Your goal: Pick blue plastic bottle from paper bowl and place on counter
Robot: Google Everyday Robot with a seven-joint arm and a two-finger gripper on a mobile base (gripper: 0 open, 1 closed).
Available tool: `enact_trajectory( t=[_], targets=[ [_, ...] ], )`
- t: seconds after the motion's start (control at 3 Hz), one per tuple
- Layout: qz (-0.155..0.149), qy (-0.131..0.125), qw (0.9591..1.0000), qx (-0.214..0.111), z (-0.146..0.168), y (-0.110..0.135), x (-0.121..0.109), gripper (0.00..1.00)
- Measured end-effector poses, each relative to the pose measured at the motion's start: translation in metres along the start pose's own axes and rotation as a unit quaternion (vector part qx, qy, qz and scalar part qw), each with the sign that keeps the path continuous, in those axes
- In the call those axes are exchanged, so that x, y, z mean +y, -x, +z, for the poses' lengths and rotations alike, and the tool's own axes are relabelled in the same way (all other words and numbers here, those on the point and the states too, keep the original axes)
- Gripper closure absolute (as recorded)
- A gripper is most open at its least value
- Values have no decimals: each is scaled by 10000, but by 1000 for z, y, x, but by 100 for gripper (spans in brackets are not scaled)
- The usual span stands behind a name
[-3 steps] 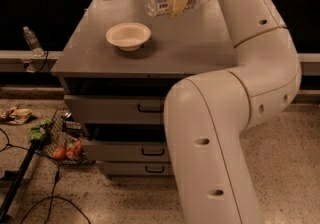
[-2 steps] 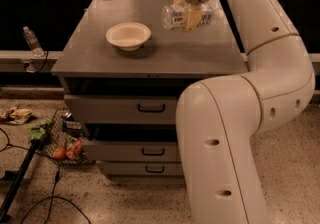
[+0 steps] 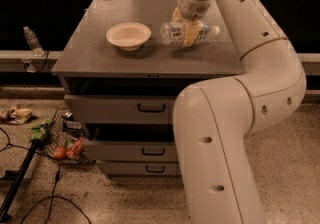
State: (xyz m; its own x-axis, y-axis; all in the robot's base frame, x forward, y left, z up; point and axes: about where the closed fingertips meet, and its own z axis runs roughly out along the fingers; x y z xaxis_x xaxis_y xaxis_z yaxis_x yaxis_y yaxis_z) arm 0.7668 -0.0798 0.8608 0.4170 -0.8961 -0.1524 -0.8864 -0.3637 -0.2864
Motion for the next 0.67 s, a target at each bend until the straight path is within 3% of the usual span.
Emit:
enact_trajectory(
  t=[0.33,0.67],
  targets=[
    [-161,154,9997,-66,13,12,-1,23],
    [-242,181,9995,-120,12,20,-2,0]
  ],
)
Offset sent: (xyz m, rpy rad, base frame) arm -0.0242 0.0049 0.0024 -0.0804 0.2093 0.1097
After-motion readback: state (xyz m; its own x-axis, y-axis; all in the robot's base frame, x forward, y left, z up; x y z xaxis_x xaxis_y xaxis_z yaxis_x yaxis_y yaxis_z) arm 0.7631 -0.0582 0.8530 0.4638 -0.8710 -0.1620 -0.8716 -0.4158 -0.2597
